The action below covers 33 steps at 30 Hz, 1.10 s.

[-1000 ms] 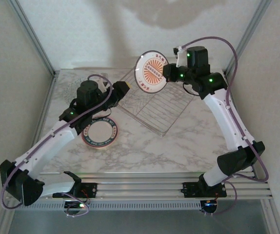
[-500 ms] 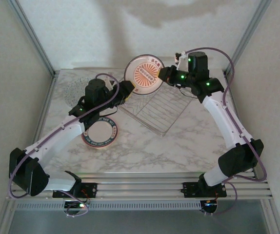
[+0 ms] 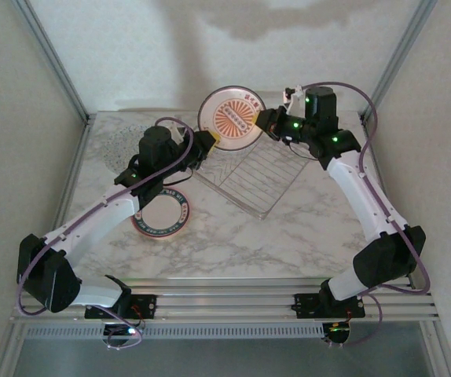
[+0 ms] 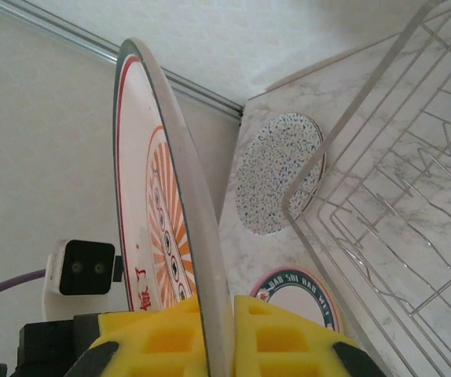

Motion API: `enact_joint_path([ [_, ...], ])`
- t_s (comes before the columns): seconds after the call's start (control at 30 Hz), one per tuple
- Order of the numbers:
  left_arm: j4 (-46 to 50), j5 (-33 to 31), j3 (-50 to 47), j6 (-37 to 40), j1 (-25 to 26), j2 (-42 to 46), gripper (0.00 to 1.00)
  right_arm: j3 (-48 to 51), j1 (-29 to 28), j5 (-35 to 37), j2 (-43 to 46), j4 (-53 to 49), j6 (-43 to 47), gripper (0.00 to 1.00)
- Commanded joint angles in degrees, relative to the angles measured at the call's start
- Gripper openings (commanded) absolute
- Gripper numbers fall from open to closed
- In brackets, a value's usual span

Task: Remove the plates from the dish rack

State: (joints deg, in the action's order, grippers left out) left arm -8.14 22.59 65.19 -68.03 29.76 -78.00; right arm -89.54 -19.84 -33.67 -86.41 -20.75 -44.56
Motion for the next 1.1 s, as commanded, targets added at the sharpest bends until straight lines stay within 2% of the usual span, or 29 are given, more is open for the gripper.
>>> enact_joint_path([
  [0.0, 0.7, -1.1, -0.3, 2.8, 0.8, 0.3, 0.00, -1.0, -0.8, -2.2, 2.4, 0.3, 0.9, 0.00],
  [0.17, 0.2, -1.8, -0.8, 1.6, 0.6, 2.6, 0.00, -1.3, -1.1, 1.5, 4.0, -4.3, 6.2, 0.37],
  [0.27, 0.2, -1.9, -1.5, 0.9, 0.2, 4.4, 0.00, -1.3, -1.1, 2.9, 5.0, -5.2, 8.1, 0.52],
  [0.33, 0.6, -2.2, -2.6, 0.2, -0.2, 6.1, 0.00, -1.7, -1.1, 4.4, 5.7, -6.1, 9.9, 0.59],
  [0.57, 7.0, -3.7, -8.2, -1.8, -2.8, 14.9, 0.00, -1.8, -3.0, 11.3, 9.2, -9.5, 23.2, 0.63],
  [0.67, 12.6, -4.8, -11.1, -2.7, -4.7, 19.8, 0.00, 0.6, -6.6, 14.3, 12.3, -8.5, 33.6, 0.65],
  [0.83, 23.4, -7.1, -18.5, -5.4, -8.8, 30.0, 0.00, 8.2, -14.1, 18.5, 18.5, -4.5, 50.1, 0.74],
  [0.93, 31.4, -9.8, -22.7, -8.2, -11.4, 36.4, 0.00, 10.6, -16.1, 19.8, 20.0, -4.9, 52.9, 0.75],
  [1.07, 38.4, -13.1, -28.5, -12.0, -12.4, 43.2, 0.00, 11.9, -17.9, 19.5, 20.1, -6.0, 54.0, 0.75],
])
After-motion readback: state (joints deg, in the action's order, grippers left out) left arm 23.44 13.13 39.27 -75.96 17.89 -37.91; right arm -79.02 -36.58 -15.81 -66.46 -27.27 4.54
